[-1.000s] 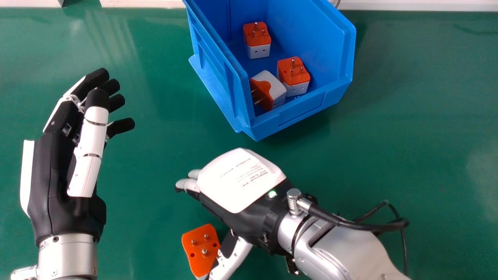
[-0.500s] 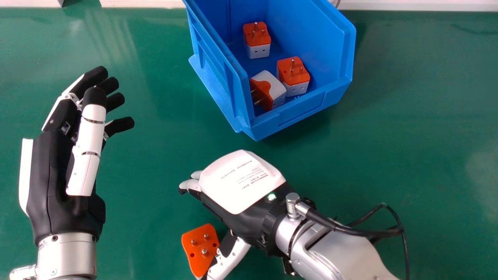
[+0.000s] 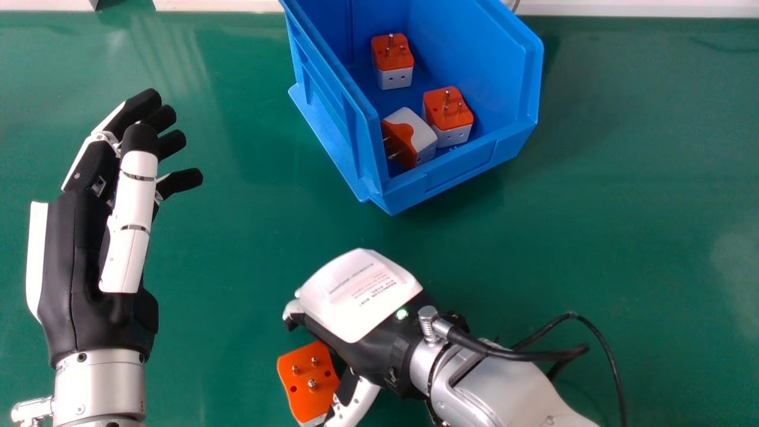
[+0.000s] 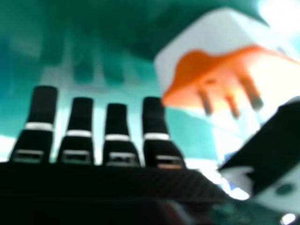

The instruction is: Pick all objects and put in blue box

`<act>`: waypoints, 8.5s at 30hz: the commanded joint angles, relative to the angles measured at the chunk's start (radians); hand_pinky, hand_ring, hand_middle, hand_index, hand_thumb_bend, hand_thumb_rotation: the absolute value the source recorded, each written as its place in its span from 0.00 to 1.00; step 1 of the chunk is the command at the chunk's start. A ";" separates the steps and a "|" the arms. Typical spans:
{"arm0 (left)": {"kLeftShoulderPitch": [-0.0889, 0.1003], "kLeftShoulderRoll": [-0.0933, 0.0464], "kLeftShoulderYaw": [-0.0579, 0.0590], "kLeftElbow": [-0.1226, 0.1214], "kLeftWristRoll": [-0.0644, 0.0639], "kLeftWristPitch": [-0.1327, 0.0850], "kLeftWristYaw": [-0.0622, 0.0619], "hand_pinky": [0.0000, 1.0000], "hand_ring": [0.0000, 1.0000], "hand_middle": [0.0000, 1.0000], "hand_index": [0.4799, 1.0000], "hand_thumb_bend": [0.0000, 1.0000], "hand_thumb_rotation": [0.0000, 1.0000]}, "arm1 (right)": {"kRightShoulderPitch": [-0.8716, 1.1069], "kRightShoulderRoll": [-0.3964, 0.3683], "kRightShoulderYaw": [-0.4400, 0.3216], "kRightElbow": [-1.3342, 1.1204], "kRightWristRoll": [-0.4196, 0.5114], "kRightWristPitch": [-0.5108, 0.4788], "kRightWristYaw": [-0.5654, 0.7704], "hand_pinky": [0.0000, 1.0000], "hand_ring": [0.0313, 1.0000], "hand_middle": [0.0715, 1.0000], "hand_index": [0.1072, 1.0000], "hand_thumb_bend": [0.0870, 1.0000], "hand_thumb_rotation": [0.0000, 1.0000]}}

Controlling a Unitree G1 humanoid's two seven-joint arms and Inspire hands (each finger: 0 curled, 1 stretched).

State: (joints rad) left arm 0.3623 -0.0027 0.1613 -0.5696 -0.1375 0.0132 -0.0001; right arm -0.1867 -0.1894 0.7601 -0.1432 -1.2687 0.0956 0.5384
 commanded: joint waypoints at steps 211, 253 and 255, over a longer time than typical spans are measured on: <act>-0.018 0.020 0.062 0.029 -0.032 -0.044 -0.033 0.49 0.67 0.71 0.38 0.61 0.63 | -0.925 0.077 -0.219 1.249 0.442 0.044 -0.849 0.29 0.41 0.56 0.72 0.64 0.37; -0.014 0.020 0.051 0.017 -0.031 -0.037 -0.029 0.48 0.67 0.71 0.38 0.60 0.63 | -0.776 -0.078 -0.151 0.912 0.391 0.076 -0.806 0.41 0.60 0.79 0.85 0.69 0.37; -0.014 0.019 0.049 0.016 -0.033 -0.034 -0.028 0.48 0.67 0.71 0.38 0.62 0.62 | -0.733 -0.107 -0.158 0.815 0.376 0.097 -0.776 0.42 0.60 0.80 0.85 0.67 0.34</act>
State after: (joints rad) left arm 0.3439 0.0147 0.2128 -0.5286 -0.1666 -0.0105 -0.0259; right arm -0.9329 -0.2666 0.6205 0.7520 -0.8756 0.1764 -0.2507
